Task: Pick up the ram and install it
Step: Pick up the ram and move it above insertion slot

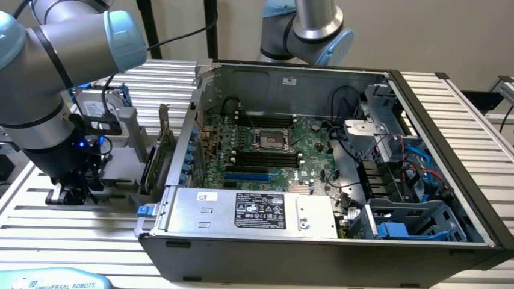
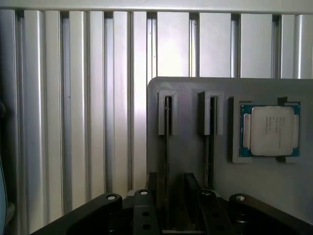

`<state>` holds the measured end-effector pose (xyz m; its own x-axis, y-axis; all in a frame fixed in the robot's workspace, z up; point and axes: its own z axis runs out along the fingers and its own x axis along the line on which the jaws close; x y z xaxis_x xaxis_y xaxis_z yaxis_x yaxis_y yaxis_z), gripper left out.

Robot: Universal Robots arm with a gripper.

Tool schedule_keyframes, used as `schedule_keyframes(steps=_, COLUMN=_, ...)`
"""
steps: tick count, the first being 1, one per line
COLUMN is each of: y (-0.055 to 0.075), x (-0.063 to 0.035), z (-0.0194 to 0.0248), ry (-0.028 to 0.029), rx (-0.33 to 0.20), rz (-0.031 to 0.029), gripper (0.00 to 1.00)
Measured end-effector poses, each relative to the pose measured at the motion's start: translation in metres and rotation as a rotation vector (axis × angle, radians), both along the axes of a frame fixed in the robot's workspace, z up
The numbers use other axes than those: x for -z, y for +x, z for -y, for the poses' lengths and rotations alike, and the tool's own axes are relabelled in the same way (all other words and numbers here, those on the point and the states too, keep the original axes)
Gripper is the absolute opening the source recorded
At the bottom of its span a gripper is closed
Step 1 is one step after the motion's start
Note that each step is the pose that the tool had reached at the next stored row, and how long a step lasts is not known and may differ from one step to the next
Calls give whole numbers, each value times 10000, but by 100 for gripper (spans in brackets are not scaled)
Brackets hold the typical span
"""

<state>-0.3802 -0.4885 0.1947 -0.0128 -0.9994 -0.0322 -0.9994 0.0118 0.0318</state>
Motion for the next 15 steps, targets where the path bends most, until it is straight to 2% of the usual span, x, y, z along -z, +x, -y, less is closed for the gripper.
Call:
schedule_keyframes(steps=3, y=0, x=2, z=0, ry=0, rx=0, rz=80, gripper=36)
schedule_keyframes(steps=5, y=1, x=3, z=0, ry=0, rx=-1, rz=87, gripper=36)
schedule_keyframes(steps=7, y=0, x=3, z=0, ry=-1, rx=0, rz=86, gripper=28)
schedule_keyframes(steps=9, y=-1, x=2, z=0, ry=-1, rx=1, rz=86, gripper=28)
schedule_keyframes(steps=10, y=0, x=3, z=0, ry=0, rx=0, rz=87, gripper=21)
schedule_keyframes(steps=12, y=-1, x=3, z=0, ry=-2, rx=0, rz=86, gripper=21)
schedule_keyframes(steps=14, y=-1, x=3, z=0, ry=-1, rx=0, rz=86, gripper=13)
schedule_keyframes(steps=15, y=-1, x=2, z=0, ry=-1, rx=1, rz=86, gripper=13)
